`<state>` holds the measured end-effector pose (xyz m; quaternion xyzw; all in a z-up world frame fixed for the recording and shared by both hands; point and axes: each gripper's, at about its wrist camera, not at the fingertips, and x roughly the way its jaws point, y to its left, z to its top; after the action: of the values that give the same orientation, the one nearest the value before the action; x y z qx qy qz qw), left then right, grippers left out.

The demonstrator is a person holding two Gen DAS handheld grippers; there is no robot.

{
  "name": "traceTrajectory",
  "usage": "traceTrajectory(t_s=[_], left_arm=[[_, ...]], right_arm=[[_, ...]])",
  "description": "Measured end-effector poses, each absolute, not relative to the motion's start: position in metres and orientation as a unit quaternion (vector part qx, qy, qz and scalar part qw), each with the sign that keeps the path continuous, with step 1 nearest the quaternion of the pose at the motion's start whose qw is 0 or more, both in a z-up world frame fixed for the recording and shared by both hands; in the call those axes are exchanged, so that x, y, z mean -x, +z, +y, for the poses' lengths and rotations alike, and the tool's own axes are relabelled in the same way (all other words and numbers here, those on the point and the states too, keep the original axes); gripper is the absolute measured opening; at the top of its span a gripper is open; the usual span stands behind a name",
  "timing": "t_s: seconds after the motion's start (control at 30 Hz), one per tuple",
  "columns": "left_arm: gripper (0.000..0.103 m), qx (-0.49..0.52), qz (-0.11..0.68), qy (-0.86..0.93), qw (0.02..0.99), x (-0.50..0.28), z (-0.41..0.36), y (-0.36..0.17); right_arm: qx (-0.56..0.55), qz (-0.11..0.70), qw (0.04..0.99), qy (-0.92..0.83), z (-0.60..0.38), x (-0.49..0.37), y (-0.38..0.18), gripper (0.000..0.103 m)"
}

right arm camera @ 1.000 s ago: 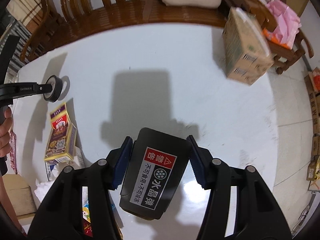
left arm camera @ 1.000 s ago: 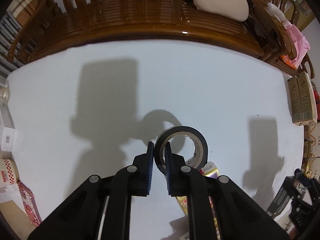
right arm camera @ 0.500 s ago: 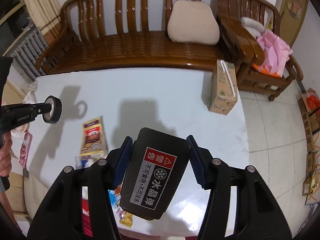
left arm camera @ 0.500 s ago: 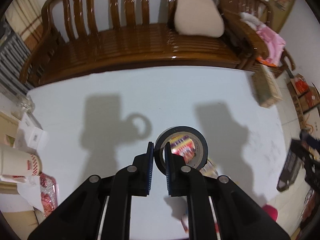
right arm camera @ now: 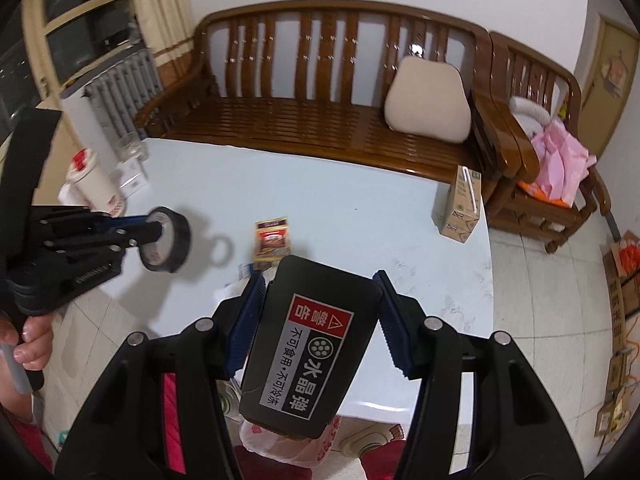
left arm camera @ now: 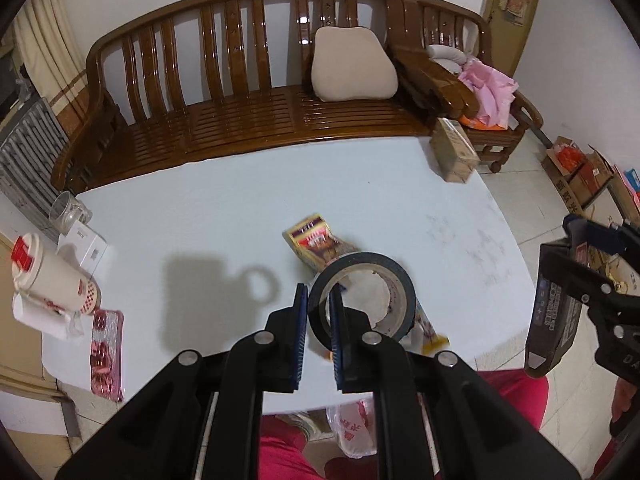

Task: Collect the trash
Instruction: 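Carry the tape roll and black box down toward the white plastic bag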

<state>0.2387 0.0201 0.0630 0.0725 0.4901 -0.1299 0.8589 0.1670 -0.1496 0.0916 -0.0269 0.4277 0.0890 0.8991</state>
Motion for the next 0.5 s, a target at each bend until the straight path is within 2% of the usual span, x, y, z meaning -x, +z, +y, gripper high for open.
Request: traceTrajectory(t_s=[0.5], left_arm=[[0.012,-0.083,0.478,-0.169,0.858,-0.131,0.022,0.027]], right_arm=[[0.046,0.419,0.899,0.116,-0.128,-0.072,0.061,0.055]])
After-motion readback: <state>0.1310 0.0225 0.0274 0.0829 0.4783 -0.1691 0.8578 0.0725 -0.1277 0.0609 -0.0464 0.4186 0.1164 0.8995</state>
